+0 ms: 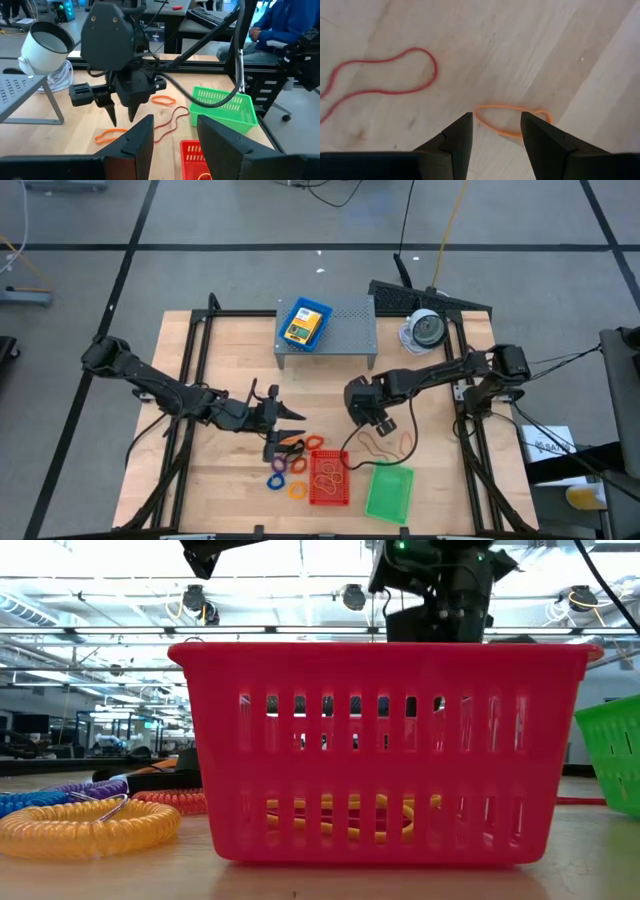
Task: Pick & Place Office Desk Supplies
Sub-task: Put the orange rubber band into the red bin
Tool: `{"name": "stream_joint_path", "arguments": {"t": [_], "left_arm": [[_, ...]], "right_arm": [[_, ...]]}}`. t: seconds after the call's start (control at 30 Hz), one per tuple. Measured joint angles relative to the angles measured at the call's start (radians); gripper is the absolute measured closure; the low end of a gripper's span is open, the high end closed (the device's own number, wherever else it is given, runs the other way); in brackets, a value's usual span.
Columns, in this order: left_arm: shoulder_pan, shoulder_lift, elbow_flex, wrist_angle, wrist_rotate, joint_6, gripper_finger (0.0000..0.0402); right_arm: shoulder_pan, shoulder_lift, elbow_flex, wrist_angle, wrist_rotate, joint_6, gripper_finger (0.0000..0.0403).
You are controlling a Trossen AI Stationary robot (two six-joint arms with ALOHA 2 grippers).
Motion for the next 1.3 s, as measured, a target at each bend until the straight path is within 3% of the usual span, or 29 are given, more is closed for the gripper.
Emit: {"name": "stream_joint_path", "arguments": {"t": [0.63,1.1,1.3], "left_arm": [[0.006,0.0,0.0,0.036,-0.001,-0.017,0.0245],[0.007,0.0,0.0,0.036,-0.003,-0.016,0.0245],[0.007,0.0,0.0,0.036,-0.003,-0.016,0.0245]], "right_arm": [[-0.001,0.0,-0.163,0.222,0.002,-0.017,0.0248],[-0.001,-0.004,-0.231,0.264,-0.003,-0.012,0.0248],[-0.004,-0.003,-0.232,0.258,-0.086,0.0,0.0248]]}}
